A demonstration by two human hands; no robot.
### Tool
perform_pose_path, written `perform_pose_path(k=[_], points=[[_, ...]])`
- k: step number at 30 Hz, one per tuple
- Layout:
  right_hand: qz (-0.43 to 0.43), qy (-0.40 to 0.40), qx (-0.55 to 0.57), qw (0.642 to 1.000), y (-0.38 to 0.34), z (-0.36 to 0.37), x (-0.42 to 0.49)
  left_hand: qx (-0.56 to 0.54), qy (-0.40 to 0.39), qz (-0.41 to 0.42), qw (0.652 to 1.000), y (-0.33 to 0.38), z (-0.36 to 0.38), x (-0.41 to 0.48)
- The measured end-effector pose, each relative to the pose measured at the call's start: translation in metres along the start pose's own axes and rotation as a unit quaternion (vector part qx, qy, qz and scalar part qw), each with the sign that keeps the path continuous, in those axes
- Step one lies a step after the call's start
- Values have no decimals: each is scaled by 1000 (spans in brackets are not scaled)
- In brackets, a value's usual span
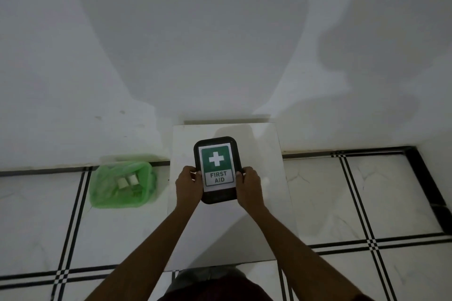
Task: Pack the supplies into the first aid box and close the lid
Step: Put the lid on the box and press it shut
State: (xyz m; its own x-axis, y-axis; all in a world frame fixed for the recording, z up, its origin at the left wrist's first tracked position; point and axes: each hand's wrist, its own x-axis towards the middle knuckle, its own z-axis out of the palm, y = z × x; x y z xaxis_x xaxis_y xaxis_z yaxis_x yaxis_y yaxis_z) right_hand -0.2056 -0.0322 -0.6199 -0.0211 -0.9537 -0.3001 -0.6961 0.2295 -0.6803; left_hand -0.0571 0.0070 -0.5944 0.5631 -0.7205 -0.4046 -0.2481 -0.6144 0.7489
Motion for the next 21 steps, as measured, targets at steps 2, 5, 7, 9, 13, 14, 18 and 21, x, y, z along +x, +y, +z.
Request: perform_pose_path(k=[2,5,7,9,13,14,18,21], points=[[0,5,25,1000,-3,6,5,10,20,11,1000,7,12,-8],[59,35,80,994,-12,11,13,29,57,12,998,11,24,-13],[73,56,82,992,-14,16,15,56,63,7,996,7,31,-14],[57,76,65,993,-13,21,14,81,57,1,995,1,34,-14],[41,93,11,995,-7,27,18,99,60,-12,993,-9,41,-13],[45,86,8,995,-6,28,19,100,64,-9,993,-11,42,-13],[29,59,29,997,0,31,20,84,56,-2,995,-15,45,-9],[28,48,41,998,3,31,22,68,48,-4,997,-15,45,-8]])
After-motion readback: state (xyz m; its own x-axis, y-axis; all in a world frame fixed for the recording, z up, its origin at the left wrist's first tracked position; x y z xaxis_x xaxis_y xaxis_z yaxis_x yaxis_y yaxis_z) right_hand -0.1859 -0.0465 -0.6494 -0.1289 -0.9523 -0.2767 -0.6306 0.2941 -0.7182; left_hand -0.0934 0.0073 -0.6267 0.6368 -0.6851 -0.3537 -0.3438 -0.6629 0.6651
